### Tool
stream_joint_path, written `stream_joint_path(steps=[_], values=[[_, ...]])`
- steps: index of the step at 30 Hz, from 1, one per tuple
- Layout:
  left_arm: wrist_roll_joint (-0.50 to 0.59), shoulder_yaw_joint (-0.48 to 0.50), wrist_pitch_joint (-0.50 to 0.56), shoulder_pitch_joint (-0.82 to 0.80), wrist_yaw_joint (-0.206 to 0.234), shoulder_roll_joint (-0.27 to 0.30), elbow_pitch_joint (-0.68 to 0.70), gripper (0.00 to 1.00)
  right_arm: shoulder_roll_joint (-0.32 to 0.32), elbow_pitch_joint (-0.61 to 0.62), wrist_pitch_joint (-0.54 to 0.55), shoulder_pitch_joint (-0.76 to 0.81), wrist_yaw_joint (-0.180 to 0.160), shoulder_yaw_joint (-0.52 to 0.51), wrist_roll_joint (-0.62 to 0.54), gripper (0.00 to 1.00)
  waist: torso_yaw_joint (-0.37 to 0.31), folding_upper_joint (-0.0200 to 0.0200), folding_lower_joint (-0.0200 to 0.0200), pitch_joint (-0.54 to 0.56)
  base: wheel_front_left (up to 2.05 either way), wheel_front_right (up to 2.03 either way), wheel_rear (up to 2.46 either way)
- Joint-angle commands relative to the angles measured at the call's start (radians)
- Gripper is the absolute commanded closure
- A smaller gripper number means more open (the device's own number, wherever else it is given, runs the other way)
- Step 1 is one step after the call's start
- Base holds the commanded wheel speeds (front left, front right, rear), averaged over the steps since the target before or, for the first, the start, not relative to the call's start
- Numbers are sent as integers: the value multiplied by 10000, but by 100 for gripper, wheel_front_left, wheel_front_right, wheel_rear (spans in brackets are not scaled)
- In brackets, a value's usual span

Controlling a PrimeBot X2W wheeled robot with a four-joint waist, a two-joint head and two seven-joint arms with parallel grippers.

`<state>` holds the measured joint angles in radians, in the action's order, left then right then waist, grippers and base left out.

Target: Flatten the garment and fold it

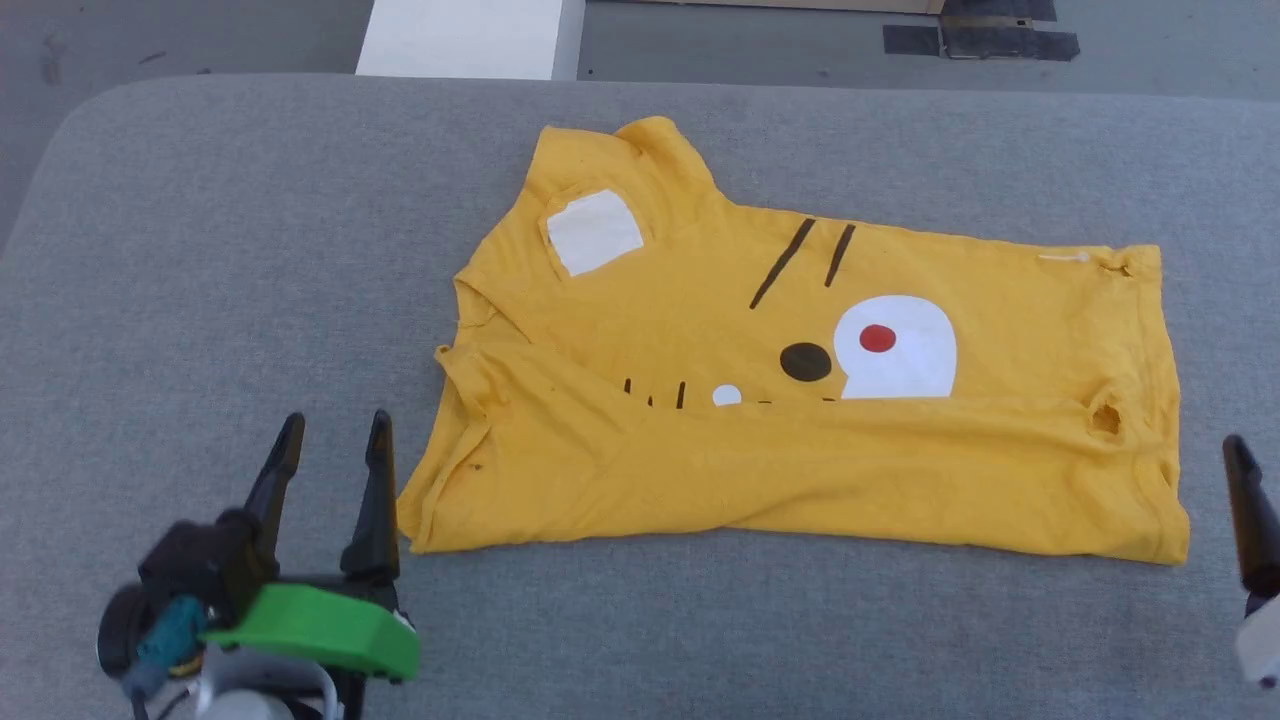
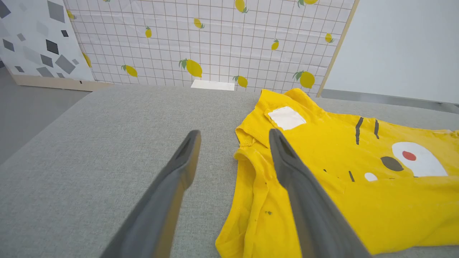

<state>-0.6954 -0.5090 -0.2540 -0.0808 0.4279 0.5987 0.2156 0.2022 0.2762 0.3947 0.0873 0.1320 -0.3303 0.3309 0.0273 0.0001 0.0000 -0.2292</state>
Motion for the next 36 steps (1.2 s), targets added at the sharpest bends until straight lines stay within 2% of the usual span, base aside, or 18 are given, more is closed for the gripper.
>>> stream_joint_path(steps=[1,4,7,11,19,27,36], values=[[386,238,-69,374,199,-304,179,0,-348,41,-504,254,-13,-61,-301,0,53,-1,0,28,0,0,0],[1014,612,-73,1046,384,-894,400,0,-1034,-5,-1514,600,-13,-267,-824,0,90,-1,0,45,0,0,0],[1336,763,-75,1398,340,-1148,371,0,-1335,-120,-2027,766,-13,-289,-982,0,101,-1,0,52,0,0,0],[1488,528,270,1238,63,-907,52,0,-1450,-248,-2203,736,-13,-63,-1078,0,67,-1,0,31,0,0,0],[1450,-521,3002,-420,-987,-288,-693,0,-1466,-377,-2068,304,-13,93,-1200,0,55,-1,0,-279,0,0,0],[1076,-758,4306,-1040,-1259,-259,-1726,0,-1385,-485,-1929,216,-13,95,-1078,0,-70,-1,0,-660,0,0,0],[301,-752,5117,-1004,-1228,-606,-2818,0,-1200,-497,-1730,114,-13,164,-1006,0,-98,-1,0,-739,0,0,0]])
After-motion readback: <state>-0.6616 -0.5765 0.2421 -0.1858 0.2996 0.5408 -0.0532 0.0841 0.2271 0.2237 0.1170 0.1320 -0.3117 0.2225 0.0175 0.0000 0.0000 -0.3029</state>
